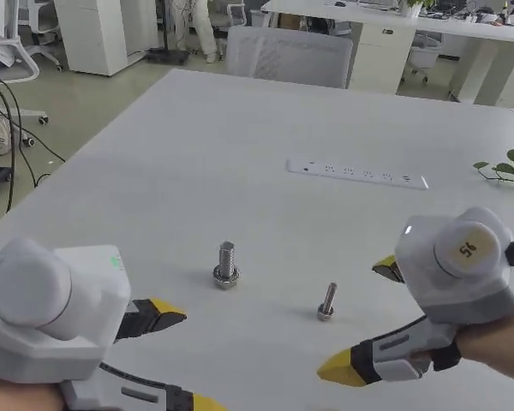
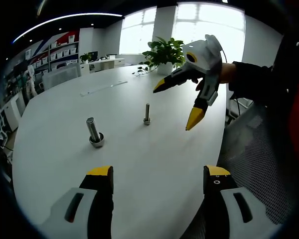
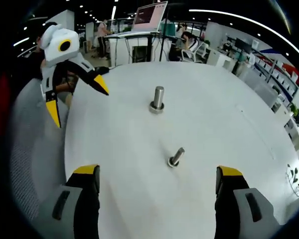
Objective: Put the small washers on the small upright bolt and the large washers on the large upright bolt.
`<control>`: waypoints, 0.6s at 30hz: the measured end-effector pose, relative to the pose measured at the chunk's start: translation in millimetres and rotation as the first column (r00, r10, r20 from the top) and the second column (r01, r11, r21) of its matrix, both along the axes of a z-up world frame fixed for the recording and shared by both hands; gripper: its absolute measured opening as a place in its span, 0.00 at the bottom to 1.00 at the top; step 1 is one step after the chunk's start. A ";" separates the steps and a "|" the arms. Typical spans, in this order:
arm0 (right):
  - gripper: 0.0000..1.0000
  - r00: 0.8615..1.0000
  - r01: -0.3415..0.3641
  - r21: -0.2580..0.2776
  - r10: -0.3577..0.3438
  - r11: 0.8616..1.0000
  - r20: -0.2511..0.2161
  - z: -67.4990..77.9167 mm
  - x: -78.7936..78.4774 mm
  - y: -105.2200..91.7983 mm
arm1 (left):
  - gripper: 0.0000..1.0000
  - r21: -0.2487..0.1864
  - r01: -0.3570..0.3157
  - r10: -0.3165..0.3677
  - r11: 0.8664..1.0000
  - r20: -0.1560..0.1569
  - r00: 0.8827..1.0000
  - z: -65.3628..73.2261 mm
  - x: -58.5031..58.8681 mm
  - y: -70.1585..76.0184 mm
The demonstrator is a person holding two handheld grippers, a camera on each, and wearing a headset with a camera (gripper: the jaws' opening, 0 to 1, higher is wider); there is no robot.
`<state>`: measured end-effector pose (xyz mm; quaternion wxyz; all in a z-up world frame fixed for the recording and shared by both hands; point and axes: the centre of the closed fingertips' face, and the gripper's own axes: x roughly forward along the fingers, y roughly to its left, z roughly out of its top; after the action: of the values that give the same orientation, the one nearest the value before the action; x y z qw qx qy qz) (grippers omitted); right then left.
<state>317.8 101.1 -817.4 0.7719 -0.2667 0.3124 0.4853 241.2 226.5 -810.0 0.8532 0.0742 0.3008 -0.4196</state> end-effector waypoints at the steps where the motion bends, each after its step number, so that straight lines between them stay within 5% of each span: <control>1: 0.98 1.000 0.004 0.002 -0.004 1.000 -0.001 0.2 -2.4 -0.7 | 0.73 0.000 0.000 0.000 1.000 0.002 1.000 0.5 0.2 0.2; 18: 0.98 0.996 0.079 0.081 -0.082 0.994 0.037 10.3 -42.8 0.8 | 0.74 -0.028 -0.043 0.044 0.999 0.047 0.998 13.7 5.7 9.7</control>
<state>275.0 101.9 -807.1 0.8070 -0.2327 0.2878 0.4603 246.9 236.2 -796.3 0.8699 0.0662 0.2765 -0.4031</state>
